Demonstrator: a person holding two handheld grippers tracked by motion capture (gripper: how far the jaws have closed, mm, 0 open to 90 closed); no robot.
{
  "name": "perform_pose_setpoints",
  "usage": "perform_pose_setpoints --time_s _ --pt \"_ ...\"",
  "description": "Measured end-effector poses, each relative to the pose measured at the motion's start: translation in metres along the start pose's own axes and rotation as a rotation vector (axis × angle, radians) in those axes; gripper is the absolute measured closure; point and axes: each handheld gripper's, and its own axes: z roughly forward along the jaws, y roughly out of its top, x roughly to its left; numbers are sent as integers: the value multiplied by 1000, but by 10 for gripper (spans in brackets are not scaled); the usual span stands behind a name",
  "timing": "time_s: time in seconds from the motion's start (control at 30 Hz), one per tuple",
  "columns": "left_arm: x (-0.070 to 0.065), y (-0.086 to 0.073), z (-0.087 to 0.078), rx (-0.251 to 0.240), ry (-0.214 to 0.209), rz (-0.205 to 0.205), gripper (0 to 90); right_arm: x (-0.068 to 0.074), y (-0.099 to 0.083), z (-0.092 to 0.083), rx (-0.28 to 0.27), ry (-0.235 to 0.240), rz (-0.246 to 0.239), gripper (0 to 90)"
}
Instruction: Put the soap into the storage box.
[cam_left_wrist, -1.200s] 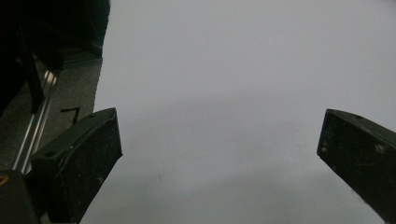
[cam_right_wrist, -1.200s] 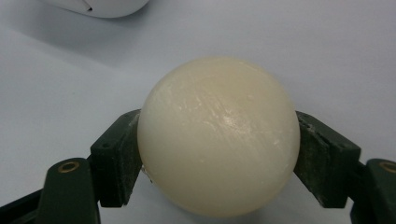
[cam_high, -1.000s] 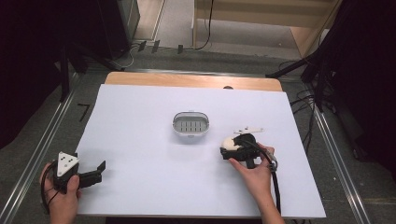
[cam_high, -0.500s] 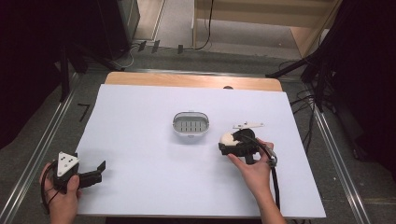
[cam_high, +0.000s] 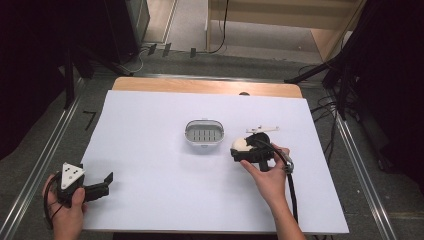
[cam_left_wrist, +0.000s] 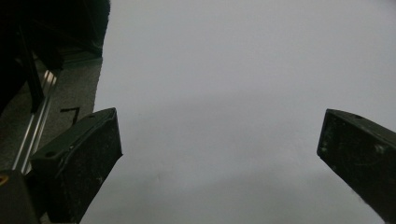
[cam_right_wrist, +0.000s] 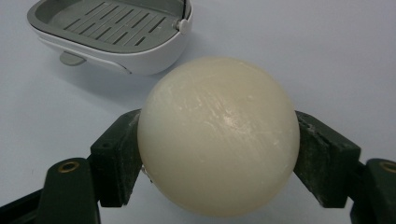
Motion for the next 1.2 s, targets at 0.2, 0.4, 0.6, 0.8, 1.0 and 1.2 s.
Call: perform_pose_setpoints --time_s 0.2,0.4,0.6,0.8,1.0,1.2 --pt "0 0 0 -1 1 -1 4 3 3 2 -3 7 -1 247" --pt "0 0 0 1 0 1 4 5 7 5 0 8 -4 247" --pt "0 0 0 1 -1 1 4 8 13 6 -8 16 -10 247" --pt "0 0 0 1 -1 1 4 12 17 9 -12 23 -9 247" --pt "0 0 0 1 -1 2 4 16 23 11 -12 31 -15 247" --pt "0 0 0 1 -1 1 4 20 28 11 -19 38 -17 247"
